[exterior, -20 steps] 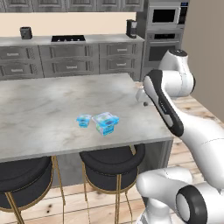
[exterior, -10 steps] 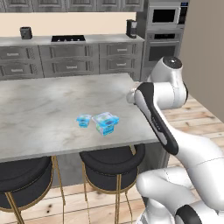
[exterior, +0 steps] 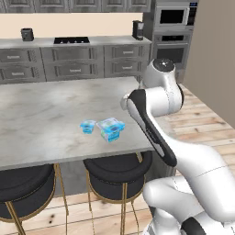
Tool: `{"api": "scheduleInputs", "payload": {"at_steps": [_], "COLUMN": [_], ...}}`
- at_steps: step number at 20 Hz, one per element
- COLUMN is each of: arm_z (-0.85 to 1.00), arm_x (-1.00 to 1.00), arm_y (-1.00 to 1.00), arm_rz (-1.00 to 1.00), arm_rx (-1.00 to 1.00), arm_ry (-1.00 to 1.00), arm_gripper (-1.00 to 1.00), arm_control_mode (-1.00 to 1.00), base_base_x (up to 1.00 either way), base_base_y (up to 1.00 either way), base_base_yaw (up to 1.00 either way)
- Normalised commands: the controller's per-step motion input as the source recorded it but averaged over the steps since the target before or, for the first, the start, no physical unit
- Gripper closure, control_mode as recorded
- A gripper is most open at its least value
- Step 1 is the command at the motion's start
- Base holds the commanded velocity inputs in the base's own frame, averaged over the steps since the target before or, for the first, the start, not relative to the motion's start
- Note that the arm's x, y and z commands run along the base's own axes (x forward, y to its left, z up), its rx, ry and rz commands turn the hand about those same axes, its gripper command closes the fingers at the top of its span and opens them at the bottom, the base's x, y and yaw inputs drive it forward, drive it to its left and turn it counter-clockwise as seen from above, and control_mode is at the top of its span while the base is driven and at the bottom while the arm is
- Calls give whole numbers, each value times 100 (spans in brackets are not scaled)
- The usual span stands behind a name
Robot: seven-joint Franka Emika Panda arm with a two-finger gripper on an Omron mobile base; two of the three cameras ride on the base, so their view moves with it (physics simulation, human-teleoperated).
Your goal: Stack the yogurt containers by placing the smaller containers on top of the larger containers.
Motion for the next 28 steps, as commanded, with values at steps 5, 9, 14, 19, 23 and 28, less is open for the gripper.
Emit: {"api": "scheduleInputs", "payload": {"at_steps": [5,9,14,19,23,28], "arm_z": [25,10,2,-1,-5,-10], "arm_x": [-4,-4,0,0,0,1], "arm_y": [37,41,39,29,29,17], "arm_rz": [16,20,25,29,21,7], "arm_rx": [-14,-11,-11,-6,-3,0], "arm_ry": [11,10,0,0,0,0], "arm_gripper": [-100,-100,-100,-100,-100,-100], "arm_control_mode": [-100,-100,-100,-100,-100,-100], "base_base_x": [0,0,0,0,0,0], "base_base_y": [0,0,0,0,0,0], "base_base_yaw": [0,0,0,0,0,0]}}
